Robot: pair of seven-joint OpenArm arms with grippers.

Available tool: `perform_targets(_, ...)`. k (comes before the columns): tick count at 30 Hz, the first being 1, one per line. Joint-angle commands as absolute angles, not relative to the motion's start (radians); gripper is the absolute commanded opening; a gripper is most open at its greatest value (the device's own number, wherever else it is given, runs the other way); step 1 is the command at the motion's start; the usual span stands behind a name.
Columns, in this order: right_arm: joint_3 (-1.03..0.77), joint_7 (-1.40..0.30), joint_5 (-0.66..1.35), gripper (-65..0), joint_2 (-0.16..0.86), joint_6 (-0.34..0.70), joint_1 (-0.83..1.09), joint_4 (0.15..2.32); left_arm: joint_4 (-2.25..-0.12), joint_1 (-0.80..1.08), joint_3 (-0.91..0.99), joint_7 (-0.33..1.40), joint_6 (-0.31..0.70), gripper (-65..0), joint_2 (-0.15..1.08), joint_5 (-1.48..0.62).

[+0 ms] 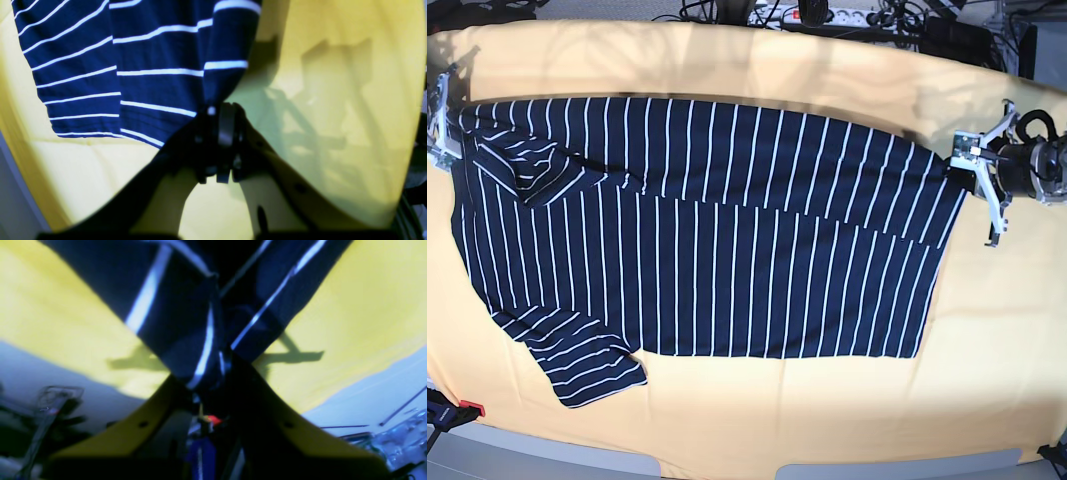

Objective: Fold the T-shirt properly
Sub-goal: 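Keep pulling the shirt with both grippers to straighten it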

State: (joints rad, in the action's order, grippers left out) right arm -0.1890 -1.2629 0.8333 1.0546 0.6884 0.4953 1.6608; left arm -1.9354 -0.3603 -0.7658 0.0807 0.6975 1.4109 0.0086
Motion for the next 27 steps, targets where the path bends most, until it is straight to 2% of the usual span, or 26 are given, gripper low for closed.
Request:
perform_targets(1,-0.204,-1.308,0.85,-65.0,1.098,0.698,0.49,1.667,-1.948,-0.376,-0.754,0.086,0.698,-65.0,1.444,-0.008)
perform_targets(5,-0.204,-1.396,0.974,-65.0,1.141,0.698,0.49,1.667,-1.97,-0.356,-0.754,0.086,0.698,-65.0,1.467,-0.02)
perform_targets(8,-0.204,-1.396,1.052,-65.0,1.162,0.698,0.495,1.667,-1.98,-0.323,-0.754,0.087,0.698,-65.0,1.481,-0.019)
perform_targets(16,-0.205,-1.396,1.036,-65.0,1.197,0.698,0.645,1.669,-2.008,-0.247,-0.754,0.087,0.698,-65.0,1.542,-0.02)
perform_targets(27,-0.212,-1.396,1.063,-65.0,1.245,0.698,0.66,1.674,-2.082,-0.163,-0.754,0.098,0.698,-65.0,1.553,-0.02)
